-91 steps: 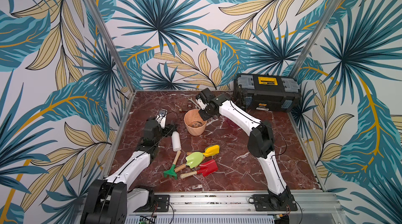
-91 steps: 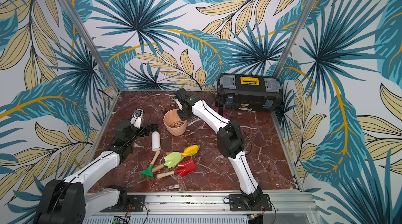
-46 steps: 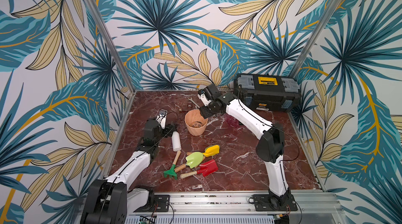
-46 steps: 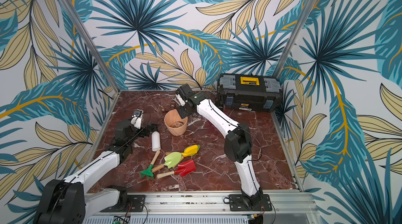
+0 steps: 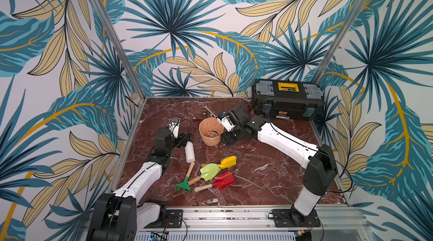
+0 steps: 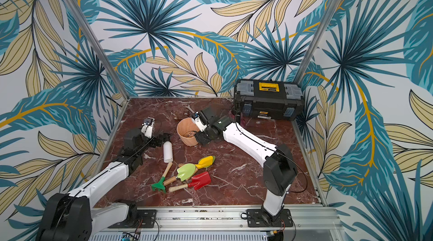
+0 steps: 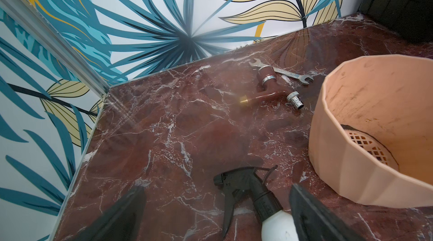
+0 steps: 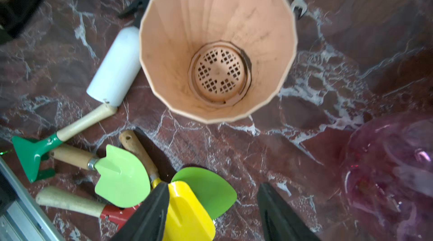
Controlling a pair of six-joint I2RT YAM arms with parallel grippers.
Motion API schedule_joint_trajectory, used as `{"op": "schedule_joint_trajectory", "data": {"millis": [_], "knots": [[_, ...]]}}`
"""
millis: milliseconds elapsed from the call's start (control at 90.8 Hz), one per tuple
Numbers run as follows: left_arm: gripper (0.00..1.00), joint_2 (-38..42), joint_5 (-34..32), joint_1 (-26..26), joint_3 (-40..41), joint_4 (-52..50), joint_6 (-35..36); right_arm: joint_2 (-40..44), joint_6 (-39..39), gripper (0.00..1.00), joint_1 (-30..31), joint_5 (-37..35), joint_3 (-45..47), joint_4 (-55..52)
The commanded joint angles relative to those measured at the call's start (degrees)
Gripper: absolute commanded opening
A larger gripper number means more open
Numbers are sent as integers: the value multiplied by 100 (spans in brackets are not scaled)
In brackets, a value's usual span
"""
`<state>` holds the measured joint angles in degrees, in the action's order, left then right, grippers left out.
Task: Organize the gardening tools
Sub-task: Place the container at the center of the board, then pick up the gardening tool from the center of the board.
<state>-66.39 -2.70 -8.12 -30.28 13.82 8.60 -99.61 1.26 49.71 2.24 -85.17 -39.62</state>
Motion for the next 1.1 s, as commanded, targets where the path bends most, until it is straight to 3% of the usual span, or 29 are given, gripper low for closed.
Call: {"op": "schedule_joint_trajectory", "data": {"millis": [0,264,650,903,1090], "knots": [[100,116,113,-31,-197,-90,-87,402,-126,65,197,153,489,249],[100,114,169,-43,-224,-117,-124,744,596,67,381,203,1376,514],[100,176,248,-58,-249,-243,-195,811,1129,67,380,32,1612,640],[100,179,261,-76,-247,-328,-212,950,1962,67,175,28,1779,588],[100,179,276,-83,-241,-337,-210,1393,2897,70,-102,548,2318,922]]}}
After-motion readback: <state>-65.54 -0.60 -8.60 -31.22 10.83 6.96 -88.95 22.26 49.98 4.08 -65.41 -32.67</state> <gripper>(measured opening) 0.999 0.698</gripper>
